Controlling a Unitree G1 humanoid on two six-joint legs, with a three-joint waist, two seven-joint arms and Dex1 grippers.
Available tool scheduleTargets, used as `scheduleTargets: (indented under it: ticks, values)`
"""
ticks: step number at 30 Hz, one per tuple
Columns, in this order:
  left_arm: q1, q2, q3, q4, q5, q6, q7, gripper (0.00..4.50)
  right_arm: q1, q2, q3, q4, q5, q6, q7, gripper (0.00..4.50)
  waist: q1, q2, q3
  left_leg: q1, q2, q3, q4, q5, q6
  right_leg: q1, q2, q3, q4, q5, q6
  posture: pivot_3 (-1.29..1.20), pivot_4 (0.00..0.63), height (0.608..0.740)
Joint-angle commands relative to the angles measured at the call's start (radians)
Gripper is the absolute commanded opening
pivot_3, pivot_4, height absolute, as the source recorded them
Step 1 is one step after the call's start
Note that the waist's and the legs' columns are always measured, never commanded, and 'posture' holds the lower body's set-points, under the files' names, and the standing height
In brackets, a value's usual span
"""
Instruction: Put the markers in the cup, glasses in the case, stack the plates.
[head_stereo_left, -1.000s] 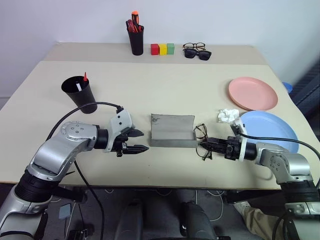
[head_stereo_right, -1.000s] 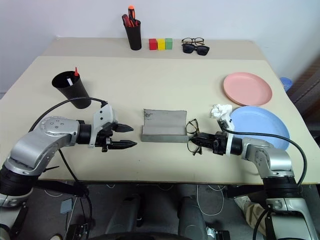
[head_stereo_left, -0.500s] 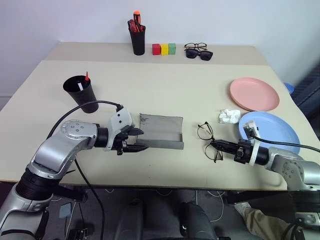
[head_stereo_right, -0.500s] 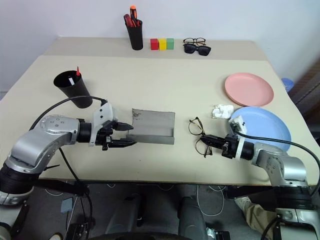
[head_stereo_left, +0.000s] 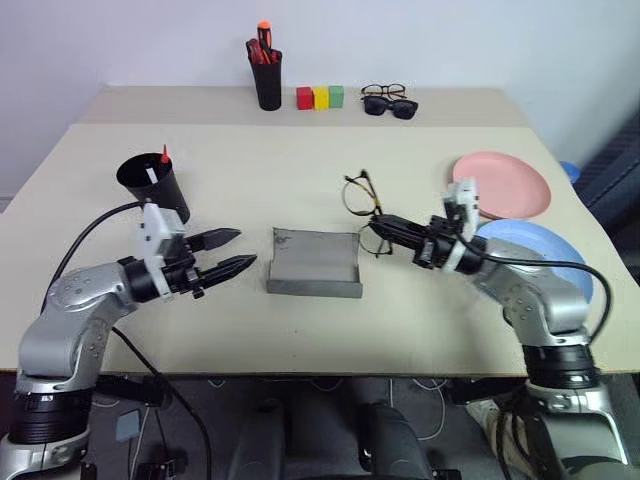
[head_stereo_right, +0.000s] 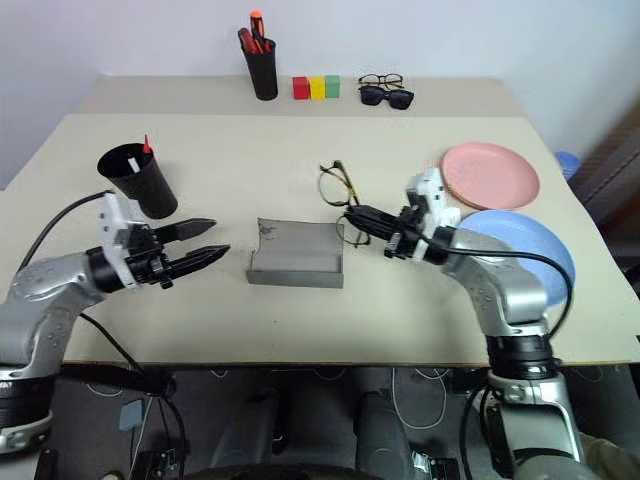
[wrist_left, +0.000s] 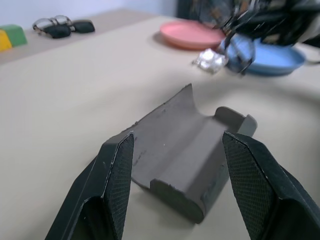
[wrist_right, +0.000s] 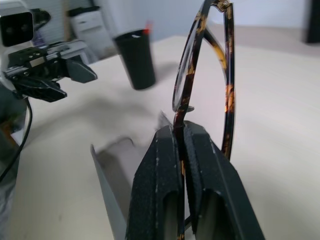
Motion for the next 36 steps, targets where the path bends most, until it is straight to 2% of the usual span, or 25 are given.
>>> scheduleTargets:
  ticks: [1,4,7,17,20,27,31,36]
  values:
    - [0.037,0.062,0.003,0.064,0.001,-0.117,-0.176,2.86,-0.044,0.034,0.080,0.101,-0.109,-0.149,0.028,0.02,-0.005,0.000,0.000,0.000,0.000,0.000,0.000,0.000,0.000,0.000,0.000,0.000,0.000,0.000,0.000,0.00,0.150,0.740]
    - [0.077,0.120,-0.014,0.108,-0.005,-0.171,-0.318,2.86,-0.073,0.050,0.133,0.190,-0.171,-0.235,0.065,0.02,-0.009,0.001,0.000,0.000,0.000,0.001,-0.001,0.000,0.000,-0.002,0.000,0.000,0.000,0.000,-0.001,0.00,0.150,0.740]
    - [0.074,0.148,-0.022,0.160,0.013,-0.216,-0.372,2.86,-0.090,0.051,0.152,0.238,-0.199,-0.273,0.091,0.02,-0.008,0.001,0.001,-0.002,0.000,0.001,-0.001,0.000,0.000,-0.004,0.000,0.000,0.001,0.000,-0.001,0.00,0.150,0.740]
    - [0.006,0.146,-0.055,0.317,0.074,-0.339,-0.410,2.86,-0.096,0.044,0.183,0.223,-0.213,-0.251,0.158,0.02,-0.009,0.001,0.001,-0.007,0.001,0.001,-0.001,0.000,0.000,-0.010,0.001,0.000,0.004,0.001,-0.001,0.00,0.150,0.740]
    - [-0.022,0.127,-0.057,0.353,0.081,-0.349,-0.388,2.86,-0.077,0.024,0.197,0.171,-0.205,-0.206,0.185,0.95,-0.008,0.001,0.001,-0.007,0.001,0.001,-0.001,0.000,0.000,-0.010,0.001,0.000,0.004,0.001,-0.001,0.00,0.150,0.740]
    - [-0.105,0.105,-0.074,0.441,0.117,-0.335,-0.308,2.86,-0.020,-0.015,0.188,0.083,-0.214,-0.163,0.176,4.41,-0.006,0.001,0.000,-0.007,0.001,0.001,0.000,0.000,0.000,-0.010,0.001,0.000,0.004,0.001,0.000,0.00,0.150,0.740]
    - [-0.257,0.035,-0.098,0.510,0.196,-0.336,-0.119,2.86,0.058,-0.078,0.101,-0.078,-0.148,-0.098,0.150,4.47,0.004,0.001,0.000,-0.007,0.001,0.000,0.001,0.000,0.000,-0.009,0.001,0.000,0.006,0.002,0.001,0.00,0.150,0.740]
    - [-0.424,-0.033,-0.167,0.544,0.227,-0.296,-0.082,2.86,0.272,-0.196,-0.041,-0.302,-0.126,-0.074,0.087,4.47,0.024,-0.001,0.000,-0.008,0.000,0.001,0.002,0.000,0.000,-0.008,0.001,0.000,0.004,0.003,0.004,0.00,0.150,0.740]
